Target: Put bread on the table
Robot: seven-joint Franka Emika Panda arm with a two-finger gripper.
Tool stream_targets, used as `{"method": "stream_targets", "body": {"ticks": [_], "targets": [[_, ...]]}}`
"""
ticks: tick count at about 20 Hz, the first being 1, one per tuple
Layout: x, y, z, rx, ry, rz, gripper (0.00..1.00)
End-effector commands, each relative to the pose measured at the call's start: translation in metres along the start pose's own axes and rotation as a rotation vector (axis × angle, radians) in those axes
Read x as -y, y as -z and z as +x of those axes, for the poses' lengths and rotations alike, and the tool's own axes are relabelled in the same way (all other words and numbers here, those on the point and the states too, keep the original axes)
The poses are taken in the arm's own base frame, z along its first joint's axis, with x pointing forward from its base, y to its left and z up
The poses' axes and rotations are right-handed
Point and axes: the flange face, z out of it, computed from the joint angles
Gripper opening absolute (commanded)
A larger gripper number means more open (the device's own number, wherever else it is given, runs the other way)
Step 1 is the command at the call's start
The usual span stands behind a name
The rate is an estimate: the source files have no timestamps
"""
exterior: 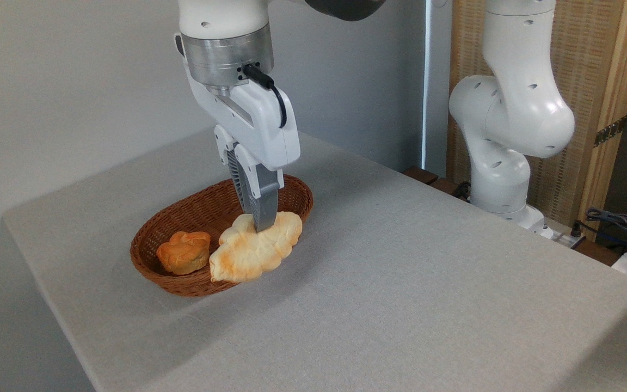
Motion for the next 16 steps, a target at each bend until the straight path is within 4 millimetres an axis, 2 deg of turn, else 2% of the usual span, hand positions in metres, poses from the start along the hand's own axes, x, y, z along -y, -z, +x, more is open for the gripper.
{"method": "stream_targets", "body": {"ticks": [1,5,16], "targets": [[-0.0016,0.0072,-0.0042,0.005,-0.015,-0.004,0.83],[0.0011,0.0106,-0.0073,-0.005,-0.003,-0.003,0.99],[-0.0009,0.0113,-0.0043,-0.028,-0.002,-0.016,1.00]]}}
